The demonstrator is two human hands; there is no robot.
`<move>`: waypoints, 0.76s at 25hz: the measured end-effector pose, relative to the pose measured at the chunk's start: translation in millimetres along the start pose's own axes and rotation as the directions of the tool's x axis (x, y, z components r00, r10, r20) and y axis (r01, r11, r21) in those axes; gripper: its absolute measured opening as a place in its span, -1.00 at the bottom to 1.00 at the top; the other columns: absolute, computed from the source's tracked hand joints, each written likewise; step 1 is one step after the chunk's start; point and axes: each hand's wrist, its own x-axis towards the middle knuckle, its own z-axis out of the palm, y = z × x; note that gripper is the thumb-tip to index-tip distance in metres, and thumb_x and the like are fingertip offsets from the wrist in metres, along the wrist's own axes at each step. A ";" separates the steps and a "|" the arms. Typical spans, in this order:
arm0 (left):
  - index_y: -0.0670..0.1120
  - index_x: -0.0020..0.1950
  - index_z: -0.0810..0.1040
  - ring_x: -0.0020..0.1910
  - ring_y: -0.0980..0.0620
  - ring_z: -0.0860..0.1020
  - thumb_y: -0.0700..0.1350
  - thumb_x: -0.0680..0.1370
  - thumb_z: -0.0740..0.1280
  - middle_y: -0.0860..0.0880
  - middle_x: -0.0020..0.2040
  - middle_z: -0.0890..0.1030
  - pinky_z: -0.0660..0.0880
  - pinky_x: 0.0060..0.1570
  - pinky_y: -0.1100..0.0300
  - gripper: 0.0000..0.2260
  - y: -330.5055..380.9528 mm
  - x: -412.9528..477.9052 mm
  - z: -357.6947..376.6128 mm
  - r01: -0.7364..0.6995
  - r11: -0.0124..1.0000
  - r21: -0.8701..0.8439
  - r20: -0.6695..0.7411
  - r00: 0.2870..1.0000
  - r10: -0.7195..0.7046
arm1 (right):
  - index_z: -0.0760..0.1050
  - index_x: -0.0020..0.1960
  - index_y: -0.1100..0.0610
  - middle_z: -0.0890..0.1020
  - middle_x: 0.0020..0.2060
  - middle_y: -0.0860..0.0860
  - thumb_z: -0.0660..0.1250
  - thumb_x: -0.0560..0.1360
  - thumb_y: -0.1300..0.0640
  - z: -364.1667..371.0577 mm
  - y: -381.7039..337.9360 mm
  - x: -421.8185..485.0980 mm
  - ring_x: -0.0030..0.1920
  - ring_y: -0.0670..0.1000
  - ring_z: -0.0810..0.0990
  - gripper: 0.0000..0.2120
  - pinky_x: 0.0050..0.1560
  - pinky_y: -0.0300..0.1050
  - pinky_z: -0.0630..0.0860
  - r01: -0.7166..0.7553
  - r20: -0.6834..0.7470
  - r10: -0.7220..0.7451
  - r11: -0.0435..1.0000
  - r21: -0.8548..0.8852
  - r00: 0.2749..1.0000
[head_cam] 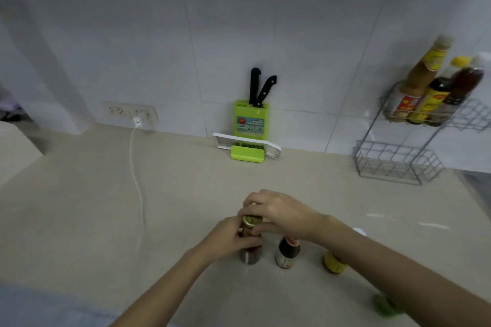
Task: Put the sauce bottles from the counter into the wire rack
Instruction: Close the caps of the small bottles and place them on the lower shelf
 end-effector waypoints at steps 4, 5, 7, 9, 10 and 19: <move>0.02 0.08 0.54 -0.04 0.05 0.66 0.25 0.33 0.42 0.00 -0.04 0.69 0.58 0.04 -0.07 -0.56 -7.7 3.7 0.7 -0.021 0.999 0.032 -0.004 1.000 0.022 | 0.42 0.34 0.10 0.51 0.20 0.08 0.31 0.53 0.02 3.8 -1.9 1.2 0.15 0.10 0.48 -0.60 0.15 -0.03 0.45 0.008 -0.001 -0.008 0.998 -0.063 1.000; 0.03 0.07 0.54 -0.04 0.05 0.66 0.26 0.33 0.42 0.00 -0.04 0.69 0.58 0.05 -0.07 -0.57 -10.0 4.2 0.9 -0.021 0.999 0.024 -0.001 1.000 0.021 | 0.42 0.33 0.12 0.51 0.18 0.11 0.31 0.53 0.01 5.9 -2.4 3.2 0.14 0.11 0.48 -0.59 0.11 -0.01 0.46 -0.023 0.008 0.023 0.995 -0.094 1.000; 0.04 0.03 0.54 -0.04 0.04 0.65 0.28 0.33 0.40 -0.01 -0.05 0.70 0.58 0.04 -0.05 -0.57 -12.0 4.5 2.2 -0.024 0.999 0.025 -0.008 1.000 0.024 | 0.44 0.24 0.19 0.51 0.09 0.15 0.30 0.52 -0.06 5.1 -3.2 9.1 0.06 0.14 0.52 -0.59 -0.02 0.03 0.49 -0.051 0.040 0.061 0.976 -0.210 0.997; 0.05 -0.02 0.53 -0.08 0.08 0.64 0.30 0.34 0.38 0.02 -0.09 0.69 0.58 -0.03 0.02 -0.61 -14.0 4.3 5.7 -0.039 0.998 0.054 -0.040 0.998 0.041 | 0.46 0.11 0.25 0.53 -0.01 0.18 0.22 0.54 -0.14 5.5 -3.2 15.3 -0.05 0.18 0.55 -0.56 -0.11 0.04 0.49 -0.024 0.058 0.045 0.948 -0.316 0.997; 0.06 -0.05 0.54 -0.12 0.13 0.63 0.29 0.35 0.38 0.05 -0.12 0.69 0.57 -0.09 0.08 -0.64 -15.1 3.5 8.2 -0.052 0.996 0.067 -0.067 0.996 0.057 | 0.46 0.07 0.27 0.55 -0.04 0.19 0.16 0.56 -0.18 7.6 -3.0 17.7 -0.09 0.19 0.55 -0.52 -0.11 0.06 0.48 -0.007 0.057 0.029 0.936 -0.353 0.998; 0.25 -0.26 0.43 -0.33 0.45 0.55 0.27 0.37 0.37 0.28 -0.42 0.57 0.38 -0.41 0.52 -0.82 -20.7 -2.0 29.9 -0.044 0.997 0.061 -0.261 0.964 0.058 | 0.39 -0.32 0.12 0.64 -0.31 0.09 0.03 0.58 -0.13 23.8 -24.3 33.1 -0.42 0.07 0.40 -0.55 -0.45 -0.14 0.07 -0.280 0.006 0.317 0.846 -0.453 0.948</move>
